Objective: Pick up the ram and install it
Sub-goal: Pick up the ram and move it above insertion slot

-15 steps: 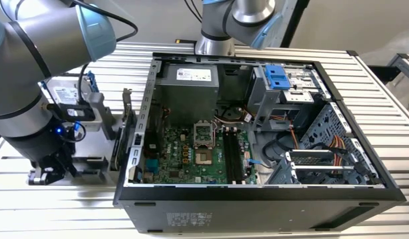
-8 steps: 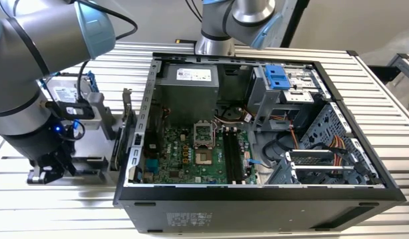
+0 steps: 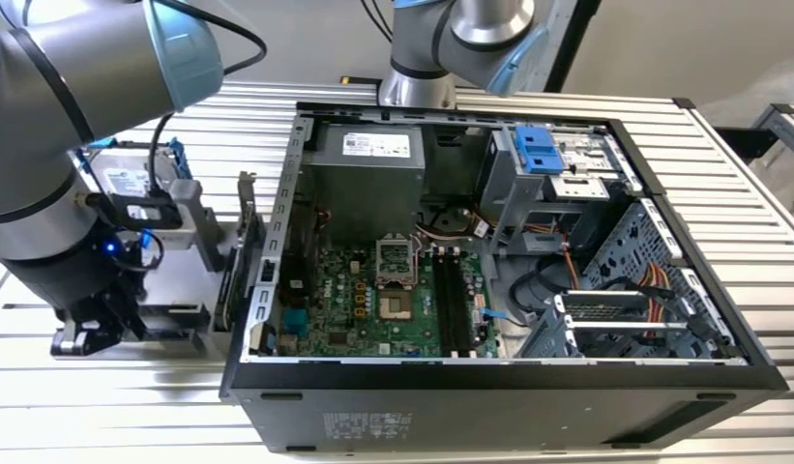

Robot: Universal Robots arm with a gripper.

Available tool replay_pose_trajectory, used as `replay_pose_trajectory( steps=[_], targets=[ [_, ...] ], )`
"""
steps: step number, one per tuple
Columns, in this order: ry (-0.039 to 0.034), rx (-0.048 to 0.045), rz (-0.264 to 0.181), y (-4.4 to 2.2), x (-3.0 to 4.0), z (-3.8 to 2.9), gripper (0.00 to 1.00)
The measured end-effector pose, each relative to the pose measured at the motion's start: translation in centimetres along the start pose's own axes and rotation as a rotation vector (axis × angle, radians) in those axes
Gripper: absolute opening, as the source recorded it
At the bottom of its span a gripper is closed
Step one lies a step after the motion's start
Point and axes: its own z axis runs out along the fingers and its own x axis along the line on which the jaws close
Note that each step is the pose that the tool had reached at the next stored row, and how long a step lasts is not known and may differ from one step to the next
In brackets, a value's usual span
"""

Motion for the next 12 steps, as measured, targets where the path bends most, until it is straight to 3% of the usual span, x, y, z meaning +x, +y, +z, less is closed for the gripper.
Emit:
replay_pose_trajectory(
  steps=[12],
  targets=[
    [0.0,0.0,0.0,0.01,0.0,-0.36,0.0]
  ],
)
